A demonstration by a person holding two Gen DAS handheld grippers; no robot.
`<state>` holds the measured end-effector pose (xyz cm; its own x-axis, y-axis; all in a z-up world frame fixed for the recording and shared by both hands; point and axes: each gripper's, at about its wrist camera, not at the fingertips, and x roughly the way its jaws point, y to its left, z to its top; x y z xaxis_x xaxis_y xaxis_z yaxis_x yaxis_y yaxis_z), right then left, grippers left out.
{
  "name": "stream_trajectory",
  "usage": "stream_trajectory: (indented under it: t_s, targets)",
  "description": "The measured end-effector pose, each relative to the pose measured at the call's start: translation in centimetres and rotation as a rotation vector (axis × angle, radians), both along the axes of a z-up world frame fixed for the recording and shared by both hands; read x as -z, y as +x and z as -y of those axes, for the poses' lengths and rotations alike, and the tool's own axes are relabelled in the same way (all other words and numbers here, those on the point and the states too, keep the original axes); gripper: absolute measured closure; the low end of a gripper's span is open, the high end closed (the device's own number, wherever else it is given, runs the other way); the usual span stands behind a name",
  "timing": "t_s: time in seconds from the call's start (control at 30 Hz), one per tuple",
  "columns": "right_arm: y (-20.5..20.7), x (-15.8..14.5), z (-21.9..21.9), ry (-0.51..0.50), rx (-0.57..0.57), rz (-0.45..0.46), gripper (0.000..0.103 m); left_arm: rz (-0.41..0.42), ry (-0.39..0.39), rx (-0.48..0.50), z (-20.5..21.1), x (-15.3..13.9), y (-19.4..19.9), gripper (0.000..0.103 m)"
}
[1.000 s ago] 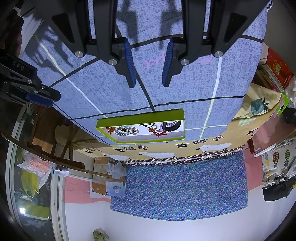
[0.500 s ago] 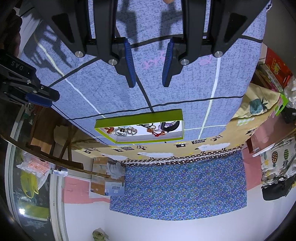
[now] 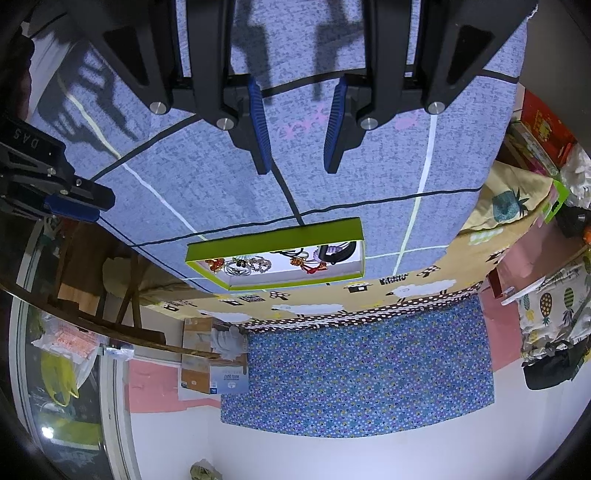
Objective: Organize jewelry
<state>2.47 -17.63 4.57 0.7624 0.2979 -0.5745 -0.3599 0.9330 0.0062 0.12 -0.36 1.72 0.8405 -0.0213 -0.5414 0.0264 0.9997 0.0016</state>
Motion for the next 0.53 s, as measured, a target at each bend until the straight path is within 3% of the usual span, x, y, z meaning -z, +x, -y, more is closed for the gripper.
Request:
stream_trajectory:
  t_s: [0.53]
  targets:
    - [0.02, 0.09, -0.01, -0.002, 0.0, -0.003, 0.068, -0.021, -0.034, 0.014, 0.2, 0.11, 0.09, 0.072]
